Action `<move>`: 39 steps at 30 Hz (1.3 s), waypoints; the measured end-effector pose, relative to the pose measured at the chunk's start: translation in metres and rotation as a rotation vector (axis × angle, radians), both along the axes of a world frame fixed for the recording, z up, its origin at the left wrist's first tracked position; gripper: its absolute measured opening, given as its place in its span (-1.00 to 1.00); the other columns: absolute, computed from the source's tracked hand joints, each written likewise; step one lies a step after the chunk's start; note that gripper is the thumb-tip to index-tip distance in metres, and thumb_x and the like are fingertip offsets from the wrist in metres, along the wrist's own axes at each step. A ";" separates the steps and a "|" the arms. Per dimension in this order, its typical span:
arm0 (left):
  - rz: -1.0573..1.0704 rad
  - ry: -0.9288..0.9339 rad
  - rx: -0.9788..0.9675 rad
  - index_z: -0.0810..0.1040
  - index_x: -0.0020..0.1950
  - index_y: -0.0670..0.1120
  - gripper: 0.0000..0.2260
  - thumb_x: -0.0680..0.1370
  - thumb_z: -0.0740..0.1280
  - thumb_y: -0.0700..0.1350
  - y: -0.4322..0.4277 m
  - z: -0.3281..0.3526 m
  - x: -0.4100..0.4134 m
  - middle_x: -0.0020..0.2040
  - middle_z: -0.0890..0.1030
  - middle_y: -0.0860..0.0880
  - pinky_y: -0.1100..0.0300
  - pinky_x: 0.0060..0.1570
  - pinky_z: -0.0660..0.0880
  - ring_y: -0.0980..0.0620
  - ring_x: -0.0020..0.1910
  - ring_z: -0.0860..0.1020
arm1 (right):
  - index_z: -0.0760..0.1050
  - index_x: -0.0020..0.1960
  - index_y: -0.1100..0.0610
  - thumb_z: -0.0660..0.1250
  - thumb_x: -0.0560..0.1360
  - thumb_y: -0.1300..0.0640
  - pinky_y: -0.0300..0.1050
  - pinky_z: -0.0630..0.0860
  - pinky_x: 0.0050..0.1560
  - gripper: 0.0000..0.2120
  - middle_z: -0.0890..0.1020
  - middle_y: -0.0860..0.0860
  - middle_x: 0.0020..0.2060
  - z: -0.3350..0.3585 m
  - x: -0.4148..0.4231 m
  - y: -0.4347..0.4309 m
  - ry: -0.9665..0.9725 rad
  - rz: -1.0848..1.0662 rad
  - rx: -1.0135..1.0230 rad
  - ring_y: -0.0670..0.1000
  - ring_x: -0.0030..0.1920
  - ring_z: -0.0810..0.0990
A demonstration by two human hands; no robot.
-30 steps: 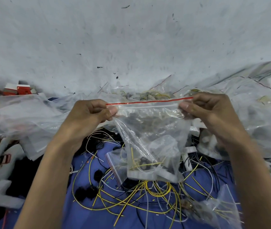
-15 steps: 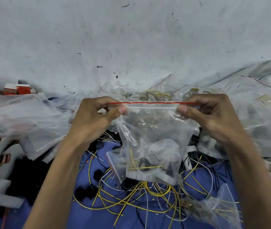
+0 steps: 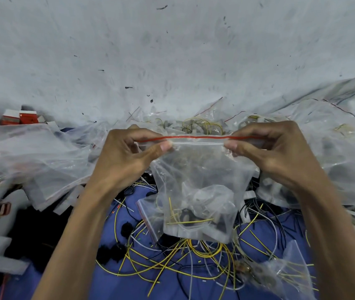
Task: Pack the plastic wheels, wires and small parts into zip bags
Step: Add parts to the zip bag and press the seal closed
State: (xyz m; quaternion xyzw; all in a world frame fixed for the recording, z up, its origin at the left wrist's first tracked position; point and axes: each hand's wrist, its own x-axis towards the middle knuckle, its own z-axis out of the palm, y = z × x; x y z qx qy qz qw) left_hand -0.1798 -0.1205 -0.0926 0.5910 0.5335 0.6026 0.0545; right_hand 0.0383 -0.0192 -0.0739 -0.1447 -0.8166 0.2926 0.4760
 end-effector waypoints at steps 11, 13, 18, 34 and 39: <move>0.038 0.096 0.015 0.69 -0.15 -0.02 -0.81 0.29 0.46 0.01 -0.002 0.004 0.015 -0.28 0.58 0.04 0.49 -0.21 0.32 0.27 -0.26 0.47 | 0.64 -0.22 0.06 0.49 0.37 0.17 -0.45 0.40 -0.20 -0.95 0.65 -0.14 -0.35 0.006 0.003 -0.006 -0.163 -0.099 0.234 -0.27 -0.30 0.57; 0.035 0.091 0.006 0.68 -0.19 0.03 -0.84 0.28 0.47 0.02 -0.002 0.005 0.018 -0.27 0.59 0.04 0.48 -0.20 0.34 0.25 -0.26 0.49 | 0.66 -0.20 0.06 0.49 0.37 0.16 -0.41 0.42 -0.18 -0.97 0.65 -0.16 -0.34 0.005 -0.001 -0.005 -0.197 -0.103 0.240 -0.27 -0.29 0.58; 0.040 0.126 0.029 0.66 -0.22 0.07 -0.89 0.32 0.52 -0.09 -0.001 0.005 0.025 -0.29 0.59 0.05 0.42 -0.22 0.38 0.22 -0.27 0.51 | 0.65 -0.19 0.03 0.48 0.35 0.15 -0.42 0.41 -0.27 -0.94 0.64 -0.14 -0.38 0.003 -0.001 -0.003 -0.162 -0.087 0.260 -0.25 -0.34 0.58; 0.071 0.137 0.066 0.62 -0.19 0.16 -0.80 0.33 0.52 -0.14 0.003 0.002 0.039 -0.33 0.57 0.17 0.48 -0.30 0.34 0.21 -0.31 0.52 | 0.65 -0.13 0.18 0.45 0.41 0.23 -0.38 0.48 -0.23 -0.95 0.67 -0.06 -0.31 -0.006 -0.024 -0.008 -0.172 -0.022 0.262 -0.16 -0.29 0.62; 0.038 0.130 0.084 0.62 -0.21 0.14 -0.84 0.33 0.50 -0.11 0.006 0.003 0.041 -0.32 0.58 0.15 0.52 -0.32 0.33 0.26 -0.34 0.52 | 0.66 -0.20 0.17 0.41 0.39 0.16 -0.08 0.48 -0.38 -0.91 0.65 -0.02 -0.41 -0.006 -0.026 -0.008 -0.091 -0.102 0.353 -0.06 -0.43 0.59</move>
